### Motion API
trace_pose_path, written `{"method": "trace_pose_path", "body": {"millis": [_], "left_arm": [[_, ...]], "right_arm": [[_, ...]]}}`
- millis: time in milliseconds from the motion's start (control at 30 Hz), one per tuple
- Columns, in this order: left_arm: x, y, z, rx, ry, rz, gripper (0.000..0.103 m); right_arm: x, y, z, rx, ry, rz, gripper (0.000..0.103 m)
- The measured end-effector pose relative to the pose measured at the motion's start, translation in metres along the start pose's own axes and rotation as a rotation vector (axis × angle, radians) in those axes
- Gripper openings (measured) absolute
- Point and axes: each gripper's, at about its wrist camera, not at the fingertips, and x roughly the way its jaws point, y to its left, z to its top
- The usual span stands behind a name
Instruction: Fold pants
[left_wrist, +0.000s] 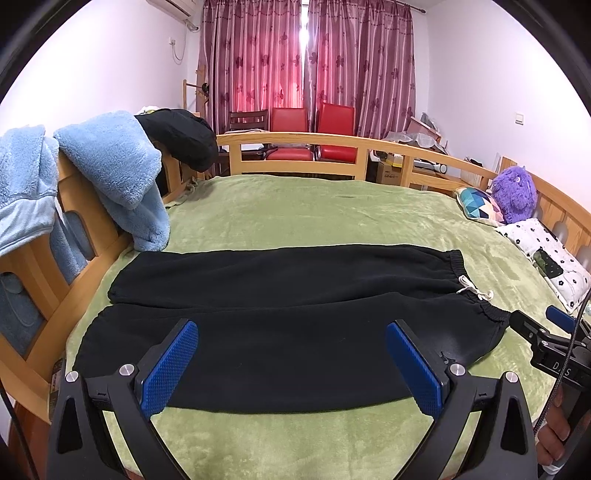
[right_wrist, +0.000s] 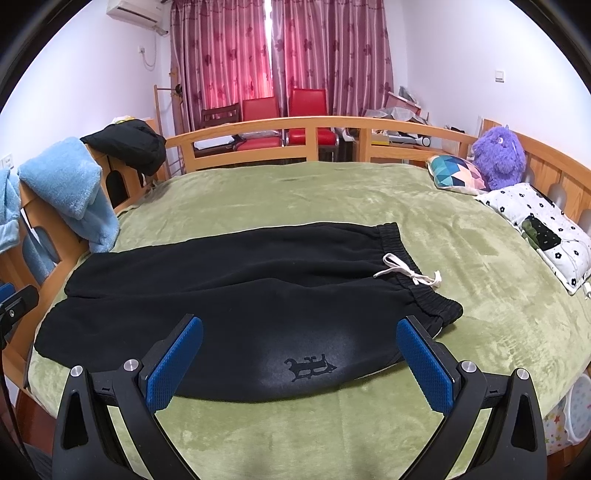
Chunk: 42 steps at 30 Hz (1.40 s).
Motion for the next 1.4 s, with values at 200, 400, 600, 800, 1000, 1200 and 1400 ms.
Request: {"method": "trace_pose_path", "body": {"millis": [200,400,600,800,1000,1200,1400], "left_arm": [[-0.0012,0.0009,-0.0005,-0.002,-0.001,0.002,0.103],[-0.0009,0.0012,-0.0004,0.0,0.0,0.002,0.103],[-0.0022,0.0034,-0.0009,0.0,0.0,0.009,0.103],[-0.0023,0.0034,-0.0009,-0.001,-0.001,0.007,0.103],[-0.0023,0.0033,-0.0007,-0.001,0.0,0.008,0.103],[-0.0022,0.0038,-0.0003,-0.001,0.0,0.007,0.103],[-0.0057,0.0016,-0.0003,0.008,-0.013,0.01,0.103]], "right_arm": [[-0.0011,0.0,0.0001,0.0,-0.003,0.007,0.103],[-0.0019,0.0005,0.0004,-0.006,-0.005,-0.003,0.103],[-0.0035,0.0013,-0.0012,-0.009,-0.012,0.001,0.103],[-0.0041,0.0006,-0.0015,-0.01,-0.011,-0.003,0.103],[-0.0041,0.0007,-0.001,-0.006,-0.008,0.003,0.103],[-0.0042,0.0021,-0.0013,-0.01,-0.009,-0.002,0.103],[-0.0043,0.0017,-0.0015,-0.009,-0.01,0.0,0.103]]}}
